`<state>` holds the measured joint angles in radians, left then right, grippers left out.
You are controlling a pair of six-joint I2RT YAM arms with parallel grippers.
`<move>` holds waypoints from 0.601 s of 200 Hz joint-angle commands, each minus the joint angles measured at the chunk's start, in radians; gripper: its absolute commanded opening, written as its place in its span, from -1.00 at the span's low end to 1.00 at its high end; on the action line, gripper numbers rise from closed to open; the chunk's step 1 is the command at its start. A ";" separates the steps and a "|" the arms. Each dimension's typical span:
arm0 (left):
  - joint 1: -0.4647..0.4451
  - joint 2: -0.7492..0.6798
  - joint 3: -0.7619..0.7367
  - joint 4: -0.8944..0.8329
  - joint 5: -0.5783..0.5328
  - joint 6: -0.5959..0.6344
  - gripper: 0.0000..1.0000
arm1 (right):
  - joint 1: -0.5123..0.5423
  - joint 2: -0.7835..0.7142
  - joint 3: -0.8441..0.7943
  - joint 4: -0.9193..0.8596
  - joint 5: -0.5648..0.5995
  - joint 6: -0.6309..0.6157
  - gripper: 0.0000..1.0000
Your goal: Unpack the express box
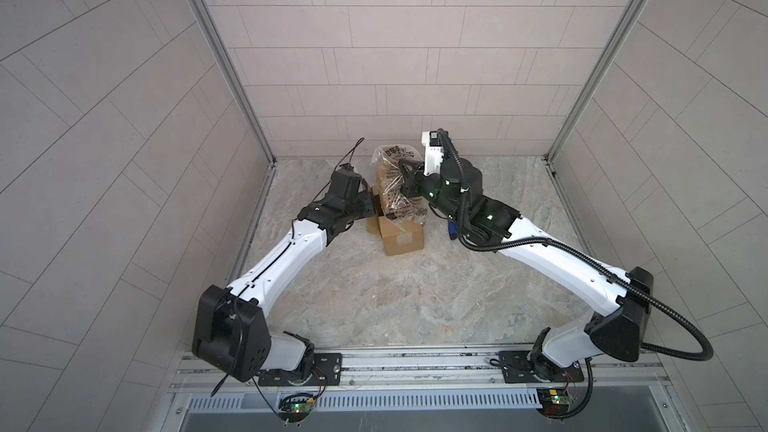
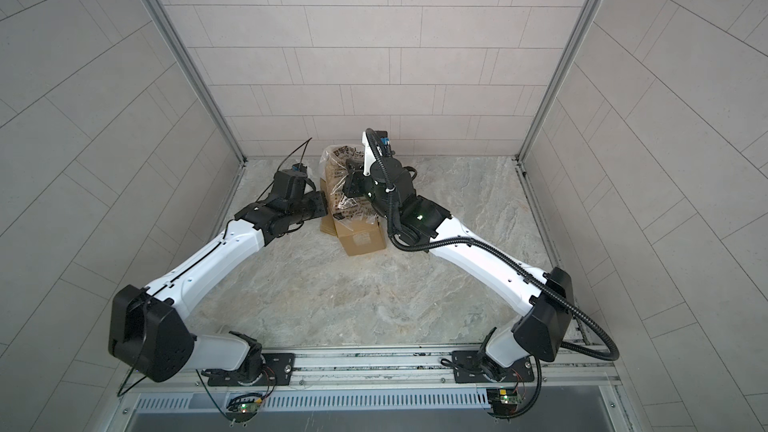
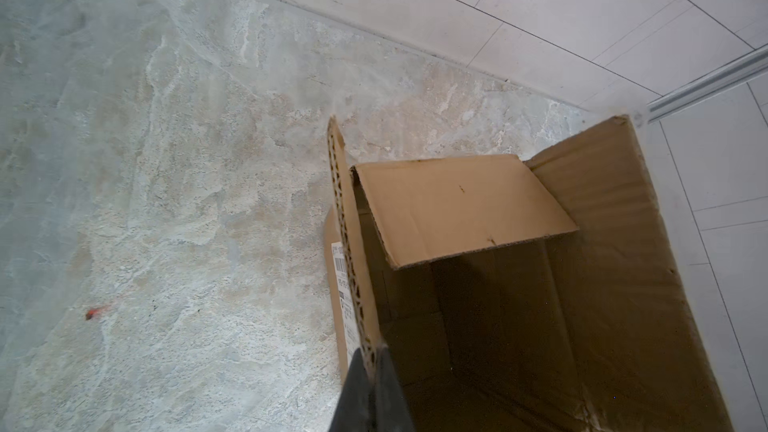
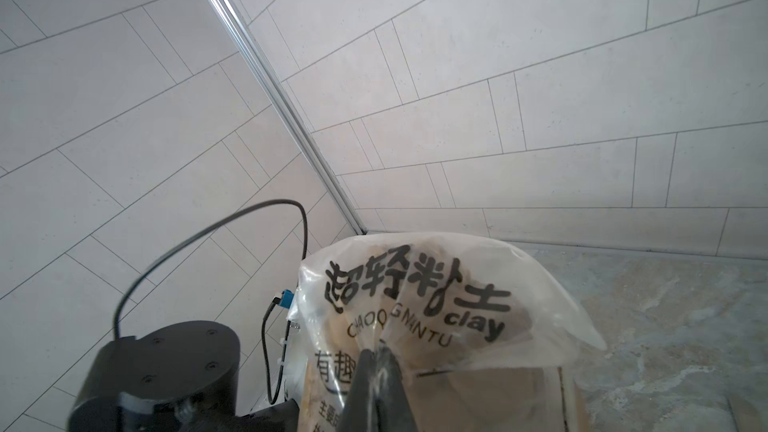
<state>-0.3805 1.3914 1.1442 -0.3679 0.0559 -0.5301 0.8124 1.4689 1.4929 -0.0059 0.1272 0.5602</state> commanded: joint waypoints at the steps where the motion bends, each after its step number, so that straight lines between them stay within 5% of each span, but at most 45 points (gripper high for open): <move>1: 0.027 0.004 0.045 -0.038 -0.037 0.027 -1.00 | -0.013 -0.125 0.039 0.021 0.054 -0.052 -1.00; 64: 0.074 0.057 0.194 -0.168 0.004 0.145 -1.00 | -0.143 -0.315 -0.082 -0.159 0.121 -0.075 -1.00; 120: 0.101 0.123 0.214 -0.136 0.110 0.169 -1.00 | -0.207 -0.257 -0.269 -0.193 0.122 -0.043 -1.00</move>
<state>-0.2928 1.4738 1.3319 -0.5133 0.0998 -0.3931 0.6239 1.1629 1.2884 -0.1947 0.2478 0.4988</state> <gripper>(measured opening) 0.061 0.049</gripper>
